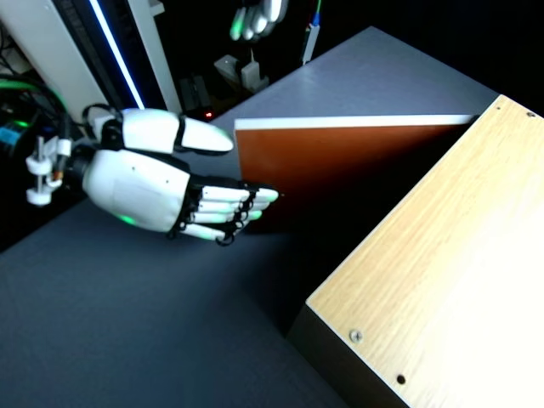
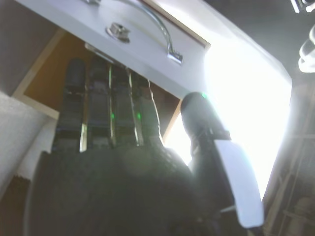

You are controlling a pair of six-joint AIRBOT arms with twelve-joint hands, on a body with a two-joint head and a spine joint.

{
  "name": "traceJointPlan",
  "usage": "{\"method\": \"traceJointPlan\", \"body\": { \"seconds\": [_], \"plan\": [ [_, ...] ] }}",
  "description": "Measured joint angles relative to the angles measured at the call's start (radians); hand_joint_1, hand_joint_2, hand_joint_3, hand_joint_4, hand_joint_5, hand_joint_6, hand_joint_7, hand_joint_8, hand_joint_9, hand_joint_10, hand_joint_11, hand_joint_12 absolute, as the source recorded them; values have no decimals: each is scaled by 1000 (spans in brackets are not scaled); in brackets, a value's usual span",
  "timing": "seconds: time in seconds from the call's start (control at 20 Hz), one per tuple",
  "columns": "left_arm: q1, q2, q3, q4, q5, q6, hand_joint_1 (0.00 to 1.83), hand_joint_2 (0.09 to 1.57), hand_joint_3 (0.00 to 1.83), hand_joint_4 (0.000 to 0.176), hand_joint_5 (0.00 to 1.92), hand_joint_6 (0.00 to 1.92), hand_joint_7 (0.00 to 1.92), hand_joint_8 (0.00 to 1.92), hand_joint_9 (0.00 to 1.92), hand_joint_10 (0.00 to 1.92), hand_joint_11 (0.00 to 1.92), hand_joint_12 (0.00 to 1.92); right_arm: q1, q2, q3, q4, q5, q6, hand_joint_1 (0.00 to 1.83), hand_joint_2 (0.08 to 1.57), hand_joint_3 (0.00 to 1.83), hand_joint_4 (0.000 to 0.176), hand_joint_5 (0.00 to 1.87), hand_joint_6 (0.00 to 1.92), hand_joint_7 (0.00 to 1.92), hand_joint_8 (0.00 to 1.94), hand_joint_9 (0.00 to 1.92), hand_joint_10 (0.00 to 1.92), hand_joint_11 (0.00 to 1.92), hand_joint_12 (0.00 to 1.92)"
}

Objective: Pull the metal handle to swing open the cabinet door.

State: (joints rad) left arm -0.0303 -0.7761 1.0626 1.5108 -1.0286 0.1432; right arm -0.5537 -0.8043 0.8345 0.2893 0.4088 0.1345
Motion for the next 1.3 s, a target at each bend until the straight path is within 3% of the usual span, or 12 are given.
{"method": "traceJointPlan", "body": {
  "seconds": [1.3],
  "plan": [
    [0, 0, 0, 0, 0, 0, 0, 1571, 59, 0, 409, 4, 429, 3, 397, 3, 36, 801, -69, -29, -99, -10, 5, 6, 0, 1571, 69, 0, 352, 2, 383, 2, 363, 3, 0, 899]
  ]
}}
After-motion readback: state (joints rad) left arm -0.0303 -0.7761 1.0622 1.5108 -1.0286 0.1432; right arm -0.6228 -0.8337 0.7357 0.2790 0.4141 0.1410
